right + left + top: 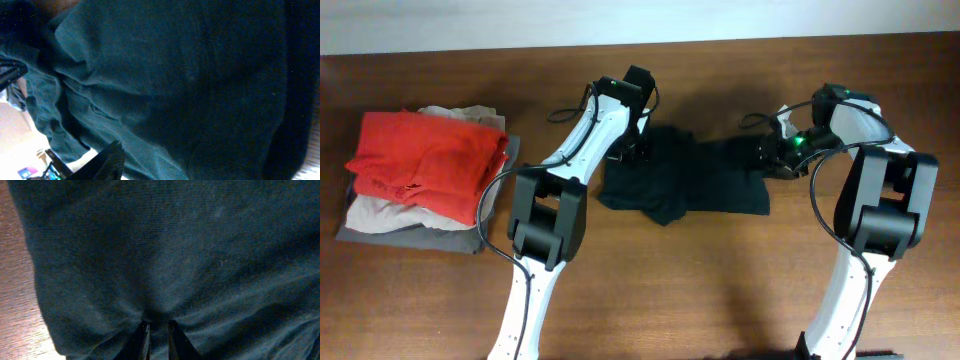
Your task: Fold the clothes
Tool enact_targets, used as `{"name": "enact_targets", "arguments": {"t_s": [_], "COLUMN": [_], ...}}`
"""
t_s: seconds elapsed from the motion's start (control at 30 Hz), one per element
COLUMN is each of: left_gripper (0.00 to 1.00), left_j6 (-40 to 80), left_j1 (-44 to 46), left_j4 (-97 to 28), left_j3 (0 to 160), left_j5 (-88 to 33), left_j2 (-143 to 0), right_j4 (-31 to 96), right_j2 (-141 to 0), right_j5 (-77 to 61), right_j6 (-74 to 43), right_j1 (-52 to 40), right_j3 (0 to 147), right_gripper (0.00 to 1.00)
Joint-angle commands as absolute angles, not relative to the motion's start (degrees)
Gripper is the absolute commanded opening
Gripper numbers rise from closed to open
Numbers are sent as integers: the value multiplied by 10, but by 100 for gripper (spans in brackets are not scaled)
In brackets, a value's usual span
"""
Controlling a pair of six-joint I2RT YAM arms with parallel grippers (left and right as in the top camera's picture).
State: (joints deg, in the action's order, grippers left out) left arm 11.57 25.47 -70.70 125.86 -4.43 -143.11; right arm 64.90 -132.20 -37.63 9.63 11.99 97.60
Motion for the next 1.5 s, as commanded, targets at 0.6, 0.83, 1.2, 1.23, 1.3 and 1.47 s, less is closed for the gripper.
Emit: {"name": "enact_targets", "arguments": {"t_s": [0.6, 0.83, 1.2, 1.23, 1.3, 1.47], "left_gripper": [13, 13, 13, 13, 13, 13], "left_j6": [90, 91, 91, 91, 91, 91], "left_j1": [255, 255, 255, 255, 255, 255], "left_j4": [-708, -704, -704, -704, -704, -705], "left_j3": [1269, 1269, 1269, 1269, 1269, 1269], "left_j5": [-41, -41, -41, -41, -41, -41], "left_j2": [-1440, -1440, -1440, -1440, -1440, -1440], "right_j4": [645, 635, 528, 532, 551, 577], "right_j2": [-1317, -1286, -1289, -1289, -1289, -1289], "right_j5": [-329, -304, -269, -270, -269, -245], "right_j6": [34, -121, -137, -131, -110, -85], "right_j1": [117, 166, 119, 115, 103, 74], "right_j3": [973, 994, 977, 977, 977, 976], "right_gripper": [53, 91, 84, 82, 77, 71]}}
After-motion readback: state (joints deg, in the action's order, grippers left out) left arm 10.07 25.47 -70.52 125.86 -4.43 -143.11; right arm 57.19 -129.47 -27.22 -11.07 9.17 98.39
